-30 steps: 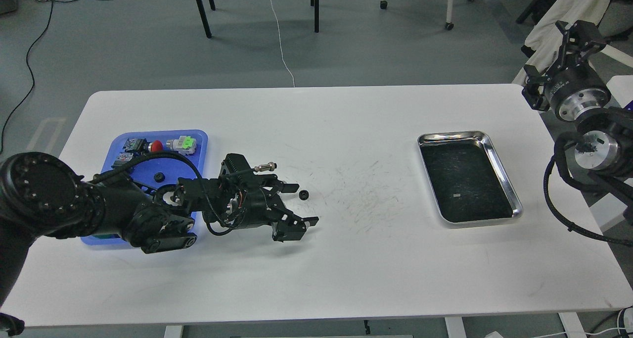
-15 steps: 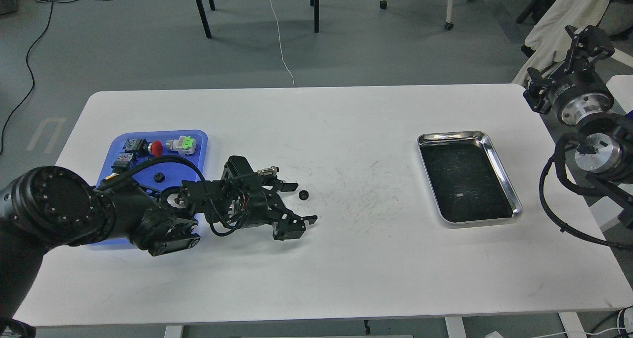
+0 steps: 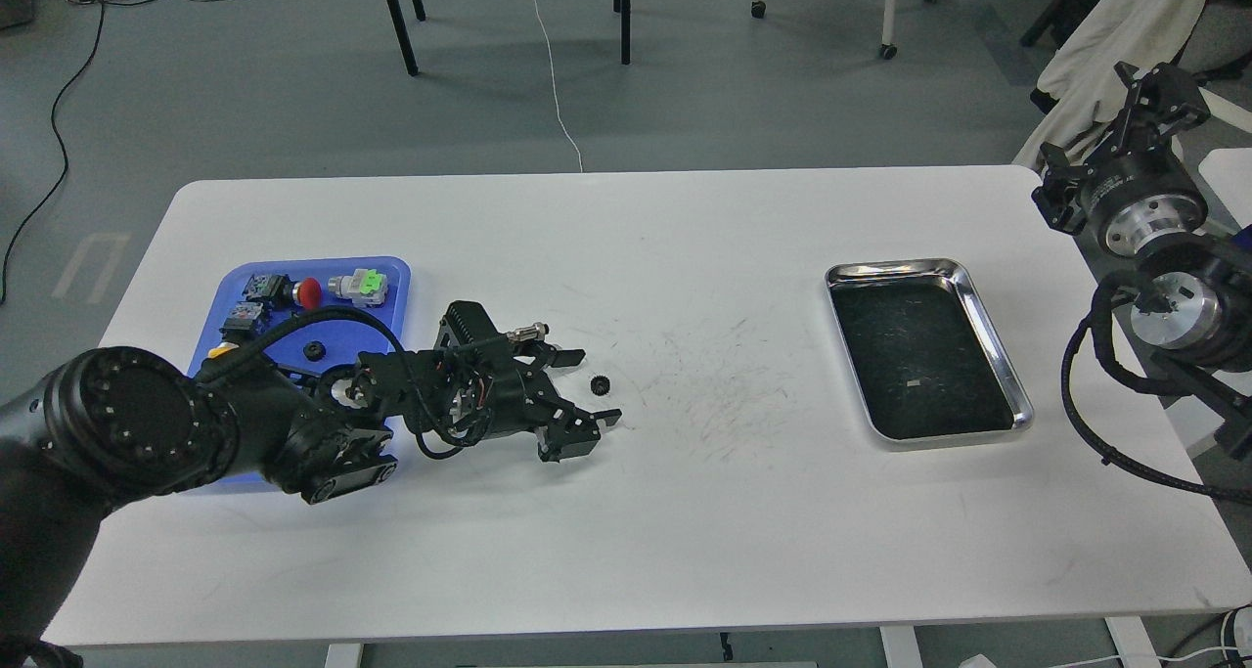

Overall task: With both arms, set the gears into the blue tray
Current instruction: 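Lower the left gripper and grasp the black gear on the table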

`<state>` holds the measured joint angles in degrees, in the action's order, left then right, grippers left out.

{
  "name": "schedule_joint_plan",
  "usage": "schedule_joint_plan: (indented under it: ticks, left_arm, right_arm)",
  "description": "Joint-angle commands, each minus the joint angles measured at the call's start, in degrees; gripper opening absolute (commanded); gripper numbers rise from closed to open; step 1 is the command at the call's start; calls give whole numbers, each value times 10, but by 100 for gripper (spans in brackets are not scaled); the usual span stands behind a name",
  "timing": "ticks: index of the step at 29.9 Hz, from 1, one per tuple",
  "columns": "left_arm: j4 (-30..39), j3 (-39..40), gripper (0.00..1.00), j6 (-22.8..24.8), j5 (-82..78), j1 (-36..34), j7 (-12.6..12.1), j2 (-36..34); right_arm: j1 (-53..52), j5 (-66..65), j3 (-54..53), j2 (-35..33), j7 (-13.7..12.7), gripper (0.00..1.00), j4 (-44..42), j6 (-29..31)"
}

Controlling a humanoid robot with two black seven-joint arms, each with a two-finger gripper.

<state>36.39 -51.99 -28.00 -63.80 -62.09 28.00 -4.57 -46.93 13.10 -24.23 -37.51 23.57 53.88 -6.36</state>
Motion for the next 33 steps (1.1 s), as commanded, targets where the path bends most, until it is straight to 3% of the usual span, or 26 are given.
schedule_joint_plan:
  ticks: [1,10,21,29,33]
  left_arm:
    - [-7,-3,77,0,1,4,0,8]
    - [-43,-4,64,0,0,10,0,16]
    - [-48,0,64,0,1,9,0,6]
    - [-13,4,68,0,3,6,0,-20]
    - [1,6,59,0,7,2,0,-18]
  right_arm:
    - [1,-2,2,1,1,97,0,-1]
    - [3,-4,4,1,2,97,-5,-1]
    - [10,-5,4,2,2,97,-18,0]
    - [10,-6,9,2,2,97,-21,1]
    - [10,-6,10,2,2,97,-22,2]
